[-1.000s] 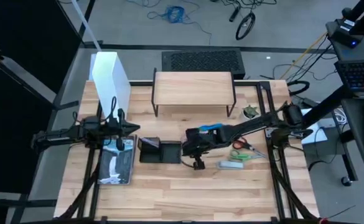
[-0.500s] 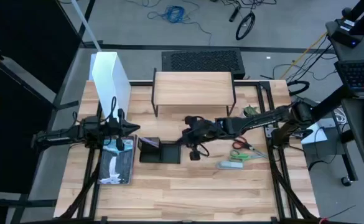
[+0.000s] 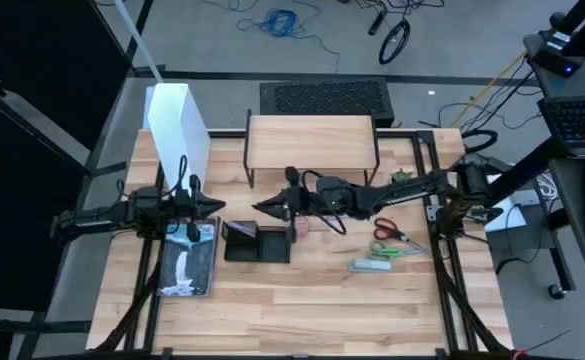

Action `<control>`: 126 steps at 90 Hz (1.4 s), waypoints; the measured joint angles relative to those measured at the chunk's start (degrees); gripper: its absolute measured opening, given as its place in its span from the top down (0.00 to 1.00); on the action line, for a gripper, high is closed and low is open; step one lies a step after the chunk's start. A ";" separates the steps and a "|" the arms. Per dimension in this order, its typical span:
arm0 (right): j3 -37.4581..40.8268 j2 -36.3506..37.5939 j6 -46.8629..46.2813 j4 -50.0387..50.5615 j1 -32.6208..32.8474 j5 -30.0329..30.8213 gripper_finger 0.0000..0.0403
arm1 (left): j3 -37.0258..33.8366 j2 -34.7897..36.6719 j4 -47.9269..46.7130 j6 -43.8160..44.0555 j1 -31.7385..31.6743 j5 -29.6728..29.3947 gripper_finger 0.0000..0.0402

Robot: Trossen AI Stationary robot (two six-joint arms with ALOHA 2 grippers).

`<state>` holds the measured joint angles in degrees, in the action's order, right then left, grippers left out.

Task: Stock shelves
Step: Put the black pen into the desk organizer

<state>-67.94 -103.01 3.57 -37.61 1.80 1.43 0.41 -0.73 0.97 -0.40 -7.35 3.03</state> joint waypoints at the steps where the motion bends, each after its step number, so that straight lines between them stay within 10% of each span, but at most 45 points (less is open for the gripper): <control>1: 0.00 -0.38 -0.19 -1.16 0.00 0.00 1.00 | 0.01 0.00 0.00 0.00 0.00 0.00 0.99; 50: -7.14 -19.78 -7.01 -23.95 0.00 0.35 1.00 | 0.00 0.01 -0.01 0.02 0.00 0.00 0.99; 126: -9.59 -23.42 -1.42 -0.94 -0.33 0.02 1.00 | 0.02 0.00 0.00 0.00 0.00 0.00 0.99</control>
<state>-77.53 -126.43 2.15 -38.55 1.48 1.45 0.43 -0.73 0.97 -0.40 -7.35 3.03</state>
